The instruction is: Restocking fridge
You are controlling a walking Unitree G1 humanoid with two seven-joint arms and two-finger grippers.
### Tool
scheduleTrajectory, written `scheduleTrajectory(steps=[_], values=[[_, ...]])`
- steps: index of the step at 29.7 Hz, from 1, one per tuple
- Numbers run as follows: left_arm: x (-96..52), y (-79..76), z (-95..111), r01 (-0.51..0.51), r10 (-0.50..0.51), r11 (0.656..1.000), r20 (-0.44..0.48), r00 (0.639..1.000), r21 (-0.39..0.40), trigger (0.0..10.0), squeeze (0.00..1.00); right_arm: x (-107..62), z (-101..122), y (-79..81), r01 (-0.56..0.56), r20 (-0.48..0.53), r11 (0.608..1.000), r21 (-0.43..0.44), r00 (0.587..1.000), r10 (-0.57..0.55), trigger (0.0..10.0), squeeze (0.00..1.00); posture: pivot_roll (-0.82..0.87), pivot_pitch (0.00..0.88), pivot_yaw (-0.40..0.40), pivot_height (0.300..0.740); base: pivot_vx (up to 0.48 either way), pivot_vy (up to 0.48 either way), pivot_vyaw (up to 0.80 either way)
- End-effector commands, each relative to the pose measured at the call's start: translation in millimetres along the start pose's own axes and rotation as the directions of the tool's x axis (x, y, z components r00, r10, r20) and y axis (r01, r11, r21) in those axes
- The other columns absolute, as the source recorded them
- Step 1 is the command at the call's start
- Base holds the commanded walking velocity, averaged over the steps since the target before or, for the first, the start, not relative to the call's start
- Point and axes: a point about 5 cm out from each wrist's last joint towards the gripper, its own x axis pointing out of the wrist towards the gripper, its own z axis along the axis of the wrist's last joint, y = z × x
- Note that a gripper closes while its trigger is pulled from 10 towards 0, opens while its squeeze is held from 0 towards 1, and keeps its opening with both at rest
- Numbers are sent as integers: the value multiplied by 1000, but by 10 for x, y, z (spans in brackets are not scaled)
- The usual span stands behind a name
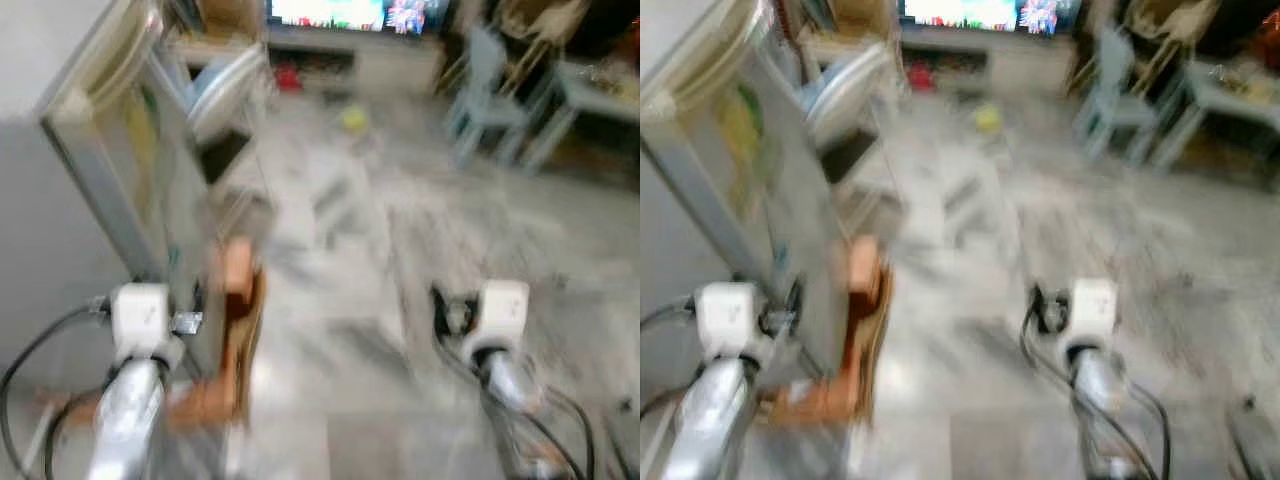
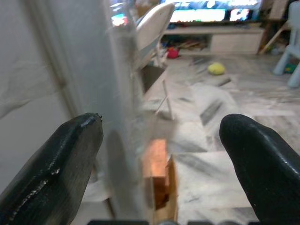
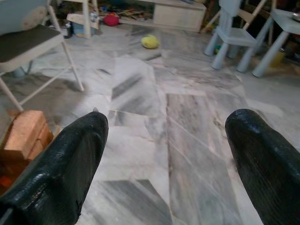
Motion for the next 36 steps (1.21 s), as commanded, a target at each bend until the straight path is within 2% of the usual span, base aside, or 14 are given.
scheduleTrajectory(steps=[1, 7, 8, 11, 15, 17, 20, 25, 31, 35, 36], values=[[-15, 82, 2, -21, 21, 1000, -7, 1000, 16, 10000, 0, 14, 45, 82, -31, 13, 999, 11, 999, 31, 10000, 0, 60, 13, -83, 740, 0, 0, 0], [-22, 123, 15, -62, 62, 997, -4, 998, 36, 10000, 0, -3, 10, 119, -62, -7, 998, -15, 998, 62, 10000, 0, 58, 13, -84, 740, 0, 0, 0], [-28, 136, 7, -73, 73, 997, -11, 997, 30, 10000, 0, -5, 17, 90, -36, -4, 998, -58, 999, 36, 10000, 0, 57, 13, -84, 740, 0, 0, 0], [-16, 144, -10, -71, 72, 997, -16, 997, 35, 10000, 0, -1, 8, 79, -32, -12, 998, -48, 999, 31, 10000, 0, 52, 15, -84, 740, 0, 0, 0], [93, 121, 4, -16, 17, 1000, -20, 1000, 4, 10000, 0, 10, 17, 104, -56, -14, 998, -31, 998, 56, 10000, 0, 51, 17, -85, 740, 0, 0, 0], [157, 58, 50, 67, -67, 997, -15, 998, -27, 10000, 0, 9, 16, 114, -64, -19, 997, -39, 998, 63, 10000, 0, 45, 18, -87, 740, 0, 0, 0], [191, 4, 48, 128, -129, 991, -31, 991, -39, 10000, 0, 10, 7, 111, -64, -24, 997, -45, 998, 63, 10000, 0, 42, 19, -85, 740, 0, 0, 0], [283, -49, 42, 162, -163, 986, -40, 986, -44, 10000, 0, 26, 6, 109, -66, -30, 997, -45, 997, 65, 10000, 0, 42, 20, -89, 740, 0, 0, 0], [399, 53, 51, 110, -110, 994, -57, 992, -7, 10000, 0, 31, 4, 123, -76, -33, 996, -46, 997, 75, 10000, 0, 37, 20, -87, 740, 0, 0, 0], [353, 116, -70, 118, -116, 993, -134, 984, 3, 10000, 0, 25, -8, 112, -83, -38, 996, -40, 996, 81, 10000, 0, 39, 21, -86, 740, 0, 0, 0], [336, 136, -141, 121, -111, 992, -179, 978, 44, 10000, 0, 25, -13, 116, -86, -42, 996, -36, 996, 85, 10000, 0, 39, 21, -85, 740, 0, 0, 0]])
